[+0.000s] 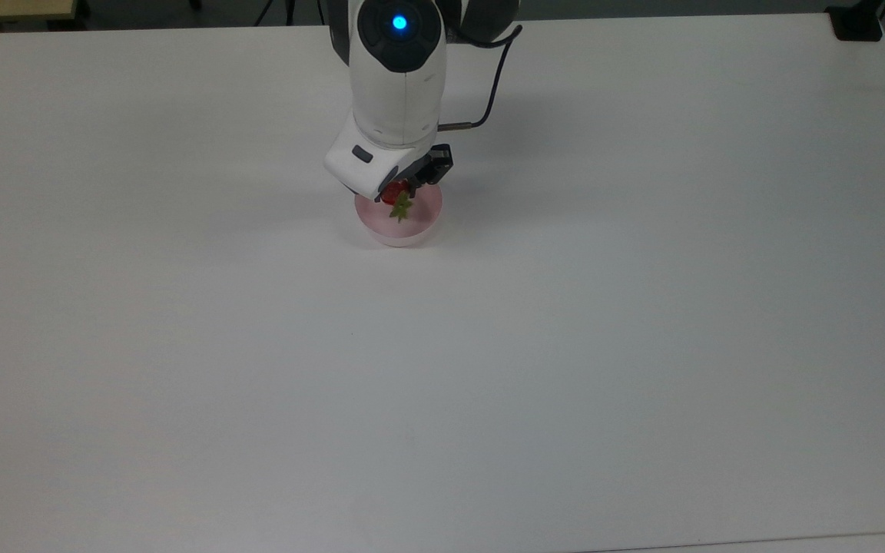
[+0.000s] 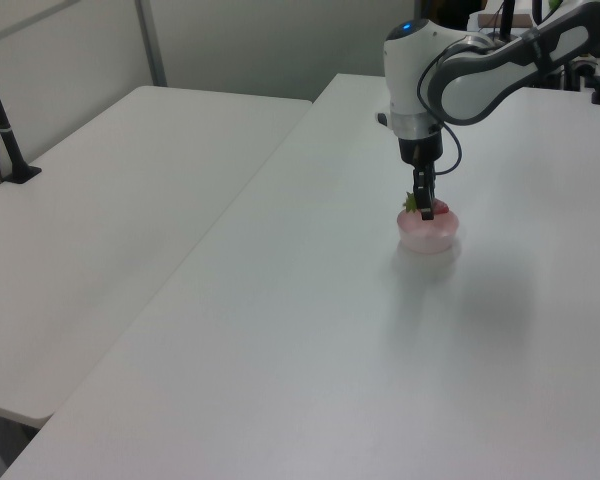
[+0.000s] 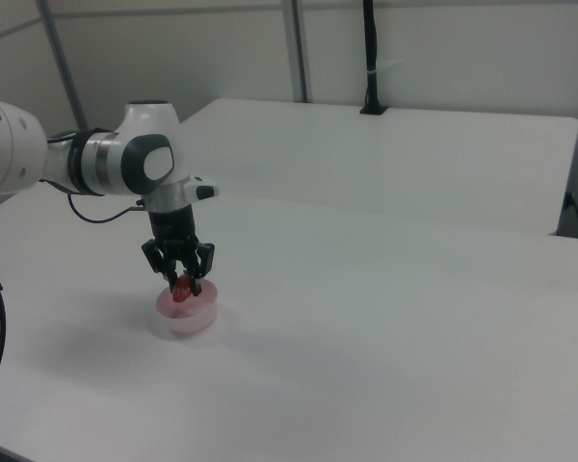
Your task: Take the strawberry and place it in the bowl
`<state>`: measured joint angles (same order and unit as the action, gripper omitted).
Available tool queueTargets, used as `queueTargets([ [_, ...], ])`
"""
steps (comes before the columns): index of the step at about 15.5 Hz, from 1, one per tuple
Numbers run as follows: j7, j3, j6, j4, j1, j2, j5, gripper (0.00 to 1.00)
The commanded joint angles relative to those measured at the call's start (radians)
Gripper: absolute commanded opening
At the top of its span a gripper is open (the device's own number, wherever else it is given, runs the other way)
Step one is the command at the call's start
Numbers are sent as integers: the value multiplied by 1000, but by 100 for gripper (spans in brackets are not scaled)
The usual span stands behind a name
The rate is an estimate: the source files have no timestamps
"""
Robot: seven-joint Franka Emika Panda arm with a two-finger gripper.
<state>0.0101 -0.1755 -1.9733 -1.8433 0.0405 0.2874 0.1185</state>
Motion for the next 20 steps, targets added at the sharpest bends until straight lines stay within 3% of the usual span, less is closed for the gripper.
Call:
queueTargets([
  [1,-51,-2,-4,-1,-5,1,-14,100],
  [5,-123,-4,28,47,-7,-13,-16,100],
  [8,-163,-2,219,168,6,-42,-14,100],
  [10,-142,5,313,222,15,-92,-14,100],
  [15,-160,17,410,253,41,-236,-17,100],
  [20,-159,132,510,260,10,-318,-128,100],
])
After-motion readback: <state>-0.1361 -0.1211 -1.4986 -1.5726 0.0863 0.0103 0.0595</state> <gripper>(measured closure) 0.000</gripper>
